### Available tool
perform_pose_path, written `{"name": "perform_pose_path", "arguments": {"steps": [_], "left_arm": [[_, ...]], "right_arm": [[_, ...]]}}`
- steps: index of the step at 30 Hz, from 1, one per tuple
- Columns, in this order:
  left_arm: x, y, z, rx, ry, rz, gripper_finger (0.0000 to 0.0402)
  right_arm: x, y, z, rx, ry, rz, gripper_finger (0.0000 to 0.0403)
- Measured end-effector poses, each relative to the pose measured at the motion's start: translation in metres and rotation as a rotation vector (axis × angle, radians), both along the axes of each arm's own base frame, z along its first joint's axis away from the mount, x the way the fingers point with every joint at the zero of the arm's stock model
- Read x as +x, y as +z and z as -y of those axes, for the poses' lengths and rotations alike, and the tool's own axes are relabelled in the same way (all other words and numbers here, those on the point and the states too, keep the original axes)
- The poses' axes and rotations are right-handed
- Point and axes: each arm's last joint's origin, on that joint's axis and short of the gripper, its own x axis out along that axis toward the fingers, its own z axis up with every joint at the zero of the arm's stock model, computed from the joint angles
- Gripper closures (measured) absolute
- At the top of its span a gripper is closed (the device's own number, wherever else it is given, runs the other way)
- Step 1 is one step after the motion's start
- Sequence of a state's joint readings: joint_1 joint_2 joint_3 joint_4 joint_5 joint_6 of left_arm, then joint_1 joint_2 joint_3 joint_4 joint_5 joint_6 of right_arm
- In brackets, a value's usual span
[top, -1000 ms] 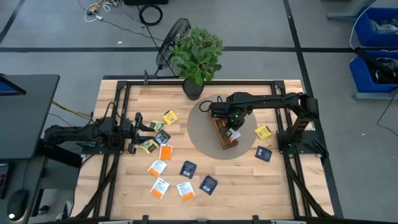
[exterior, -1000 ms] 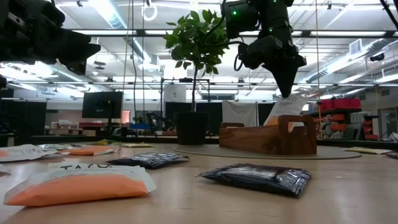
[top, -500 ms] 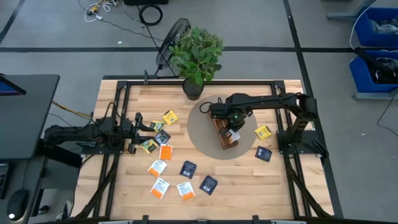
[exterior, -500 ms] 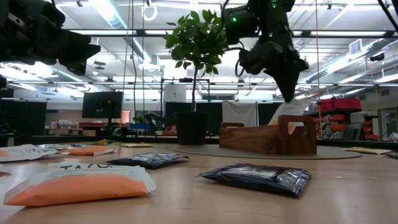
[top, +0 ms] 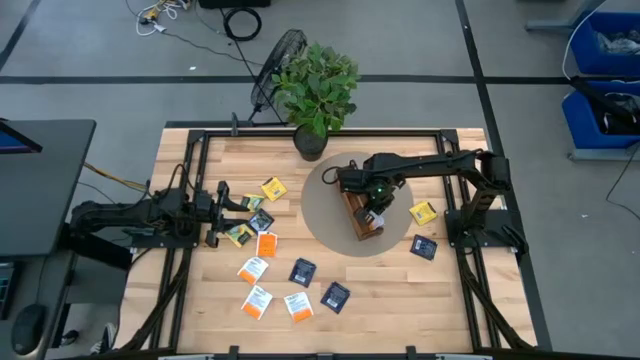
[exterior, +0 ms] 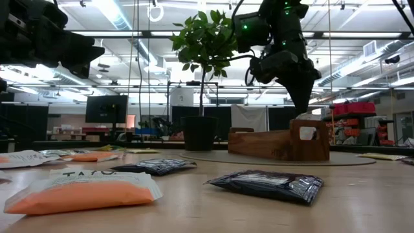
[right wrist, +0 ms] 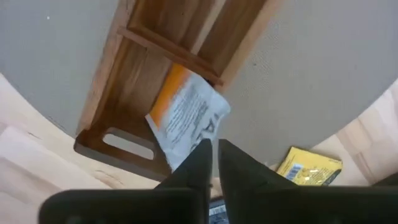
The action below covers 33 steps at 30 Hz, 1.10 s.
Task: Pick & Place Tea
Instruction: Put the white tea bag into the bottom section of the wooden organizer
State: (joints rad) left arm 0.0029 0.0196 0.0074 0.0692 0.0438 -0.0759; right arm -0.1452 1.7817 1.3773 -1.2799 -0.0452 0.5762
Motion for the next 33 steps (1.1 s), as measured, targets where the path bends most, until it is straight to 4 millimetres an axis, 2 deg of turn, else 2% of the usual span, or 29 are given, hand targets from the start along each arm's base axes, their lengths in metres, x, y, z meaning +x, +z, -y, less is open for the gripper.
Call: {"name": "perform_pose_path", "arguments": {"steps": [7, 11, 18, 22, 26, 33], "left_arm": [[0.000, -0.001, 0.000, 0.000, 0.000, -0.006, 0.0250], [0.000, -0.002, 0.000, -0.005, 0.000, -0.017, 0.0250], [0.000, -0.002, 0.000, -0.010, 0.000, -0.018, 0.0250], [0.000, -0.002, 0.000, -0.031, -0.001, -0.018, 0.0250], [0.000, -0.002, 0.000, -0.095, -0.004, -0.021, 0.0250], [0.000, -0.002, -0.002, -0.132, 0.075, -0.019, 0.0250]], "right_arm": [[0.003, 0.000, -0.003, 0.003, 0.093, 0.035, 0.0309], [-0.002, 0.011, -0.012, -0.007, 0.159, 0.057, 0.0271], [-0.016, 0.047, -0.053, -0.209, 0.294, 0.201, 0.0233], [-0.025, 0.057, -0.083, -0.333, 0.352, 0.343, 0.0226], [-0.034, 0.052, -0.113, -0.400, 0.418, 0.536, 0.0225], [-0.049, 0.021, -0.152, -0.503, 0.507, 0.792, 0.0225]]}}
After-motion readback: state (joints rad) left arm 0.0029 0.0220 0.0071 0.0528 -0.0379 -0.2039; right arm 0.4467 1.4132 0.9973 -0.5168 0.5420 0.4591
